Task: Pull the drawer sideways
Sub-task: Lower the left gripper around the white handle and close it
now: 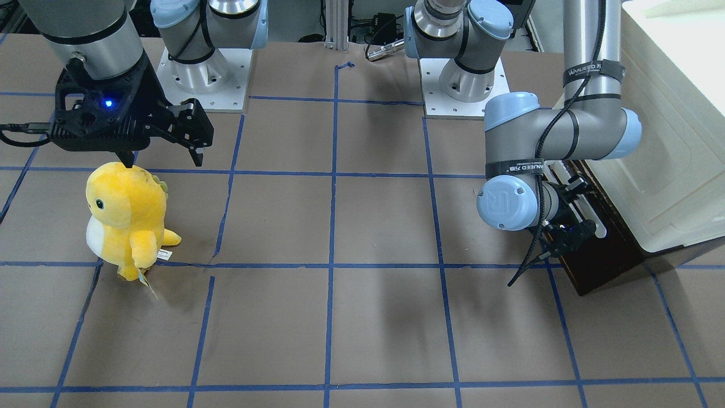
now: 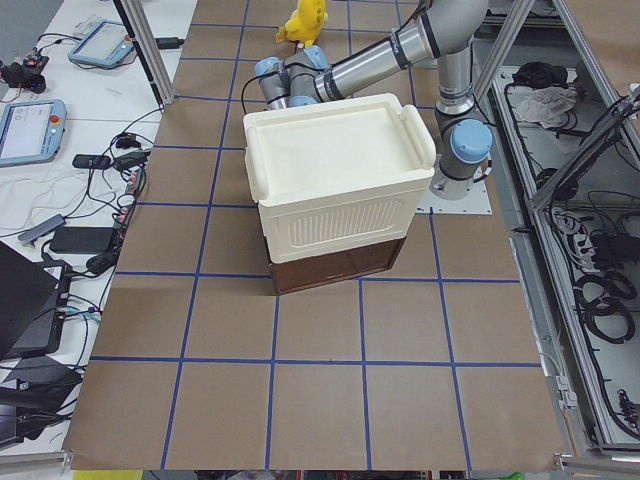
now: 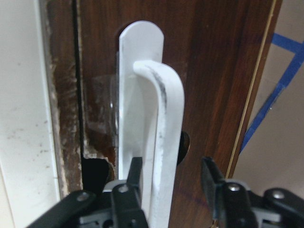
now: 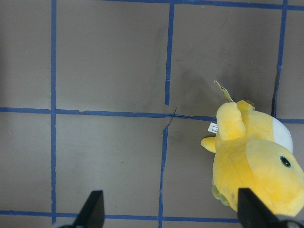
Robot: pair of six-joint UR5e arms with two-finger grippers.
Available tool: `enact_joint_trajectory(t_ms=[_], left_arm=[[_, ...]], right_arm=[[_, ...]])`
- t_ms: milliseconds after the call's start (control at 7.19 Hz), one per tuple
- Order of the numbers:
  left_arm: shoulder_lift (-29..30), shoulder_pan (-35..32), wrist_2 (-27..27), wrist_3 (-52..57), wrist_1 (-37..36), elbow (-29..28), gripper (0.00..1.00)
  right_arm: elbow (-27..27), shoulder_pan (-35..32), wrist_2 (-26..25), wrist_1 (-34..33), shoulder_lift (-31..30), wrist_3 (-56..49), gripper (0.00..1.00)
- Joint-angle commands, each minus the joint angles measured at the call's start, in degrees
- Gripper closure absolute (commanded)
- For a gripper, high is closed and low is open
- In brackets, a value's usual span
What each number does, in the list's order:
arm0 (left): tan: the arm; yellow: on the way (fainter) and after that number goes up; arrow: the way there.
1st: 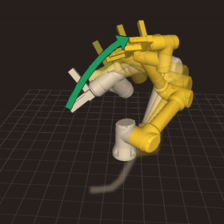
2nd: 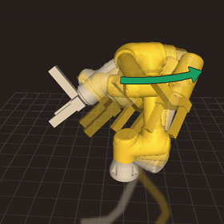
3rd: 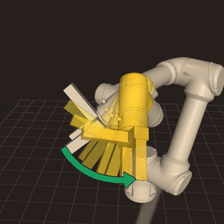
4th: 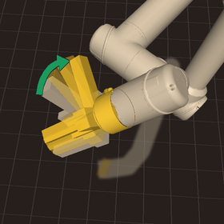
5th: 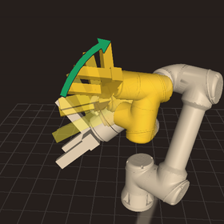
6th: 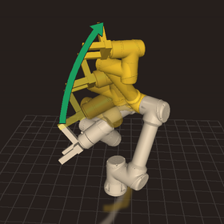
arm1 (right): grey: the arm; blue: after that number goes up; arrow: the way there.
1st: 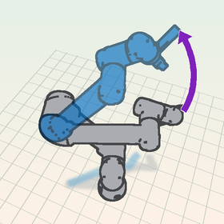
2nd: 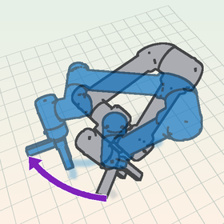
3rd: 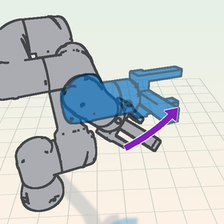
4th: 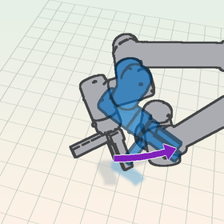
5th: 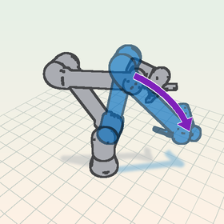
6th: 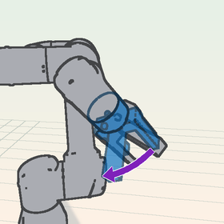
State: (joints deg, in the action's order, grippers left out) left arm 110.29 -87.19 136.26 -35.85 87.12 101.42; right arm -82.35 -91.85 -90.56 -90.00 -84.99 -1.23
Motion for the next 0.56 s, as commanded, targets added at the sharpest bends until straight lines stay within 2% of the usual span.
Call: enact_joint_trajectory(t_ms=[0,417], left_arm=[[-0.3,0.0,0.0,0.1,0.2,0.1,0.64],[-0.4,0.0,0.1,0.1,0.3,0.2,0.67]], right_arm=[[0.0,0.0,0.0,0.0,0.0,0.0,0.0],[0.0,0.0,-0.1,0.0,0.0,0.0,0.0]])
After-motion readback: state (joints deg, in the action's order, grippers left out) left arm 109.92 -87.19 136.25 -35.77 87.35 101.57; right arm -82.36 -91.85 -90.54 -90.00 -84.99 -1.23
